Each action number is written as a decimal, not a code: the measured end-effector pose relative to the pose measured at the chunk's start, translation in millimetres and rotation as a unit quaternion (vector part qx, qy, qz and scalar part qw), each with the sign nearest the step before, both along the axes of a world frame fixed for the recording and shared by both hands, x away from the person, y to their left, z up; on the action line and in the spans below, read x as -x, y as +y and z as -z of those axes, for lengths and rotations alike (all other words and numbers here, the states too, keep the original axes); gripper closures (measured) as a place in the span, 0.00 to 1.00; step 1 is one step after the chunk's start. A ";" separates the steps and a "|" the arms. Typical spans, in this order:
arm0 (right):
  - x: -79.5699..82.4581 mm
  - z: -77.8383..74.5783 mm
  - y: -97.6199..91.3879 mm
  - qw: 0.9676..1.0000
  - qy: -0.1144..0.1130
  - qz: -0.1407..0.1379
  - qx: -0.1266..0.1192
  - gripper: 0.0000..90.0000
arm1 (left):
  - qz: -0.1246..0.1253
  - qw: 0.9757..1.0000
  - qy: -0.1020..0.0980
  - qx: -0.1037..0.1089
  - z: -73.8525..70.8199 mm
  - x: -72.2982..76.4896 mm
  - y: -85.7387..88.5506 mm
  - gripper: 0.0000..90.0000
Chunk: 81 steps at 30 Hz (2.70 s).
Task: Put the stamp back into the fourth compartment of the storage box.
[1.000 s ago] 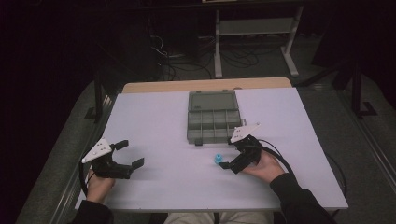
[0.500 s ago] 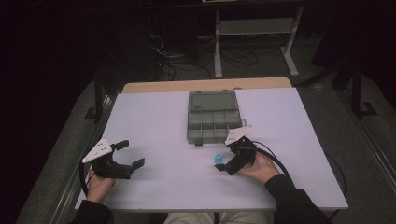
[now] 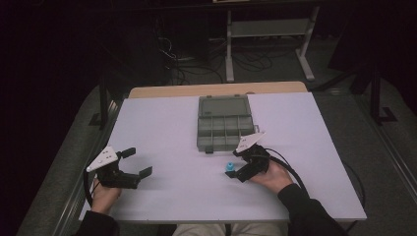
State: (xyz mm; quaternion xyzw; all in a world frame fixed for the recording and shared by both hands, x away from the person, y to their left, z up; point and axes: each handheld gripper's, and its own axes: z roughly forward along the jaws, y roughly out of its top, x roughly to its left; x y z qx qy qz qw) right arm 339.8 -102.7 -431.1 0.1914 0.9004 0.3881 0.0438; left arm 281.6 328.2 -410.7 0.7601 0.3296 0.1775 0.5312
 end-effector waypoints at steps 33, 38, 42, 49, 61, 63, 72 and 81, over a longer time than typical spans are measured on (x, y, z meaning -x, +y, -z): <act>-3.3 0.5 -0.3 1.000 0.017 0.000 -0.003 0.66 | -0.001 1.000 -0.001 0.002 0.0 0.0 0.0 0.00; -3.7 0.2 -1.0 1.000 0.019 0.001 -0.006 0.74 | 0.000 1.000 -0.001 0.001 -0.1 0.0 0.1 0.00; -3.7 -0.4 -1.6 1.000 0.020 0.005 -0.011 0.78 | 0.000 1.000 0.000 0.001 0.0 0.0 0.0 0.00; -2.8 -3.9 -2.7 1.000 0.012 0.007 -0.014 0.79 | 0.000 1.000 -0.001 0.001 -0.1 0.0 0.1 0.00; -1.8 -15.8 -12.4 0.999 0.011 0.016 -0.033 0.79 | -0.003 1.000 -0.004 0.001 -0.8 0.2 0.8 0.00; -1.5 -18.2 -13.3 0.999 0.011 0.015 -0.034 0.79 | -0.002 1.000 -0.003 0.001 -0.7 0.2 0.5 0.00; -4.9 -31.3 -15.2 0.999 0.003 0.014 -0.042 0.79 | -0.002 1.000 -0.003 0.000 -0.7 0.3 0.5 0.00; -4.8 -41.3 -20.1 0.999 -0.006 0.018 -0.043 0.79 | -0.001 1.000 -0.003 0.000 -0.5 0.1 0.1 0.00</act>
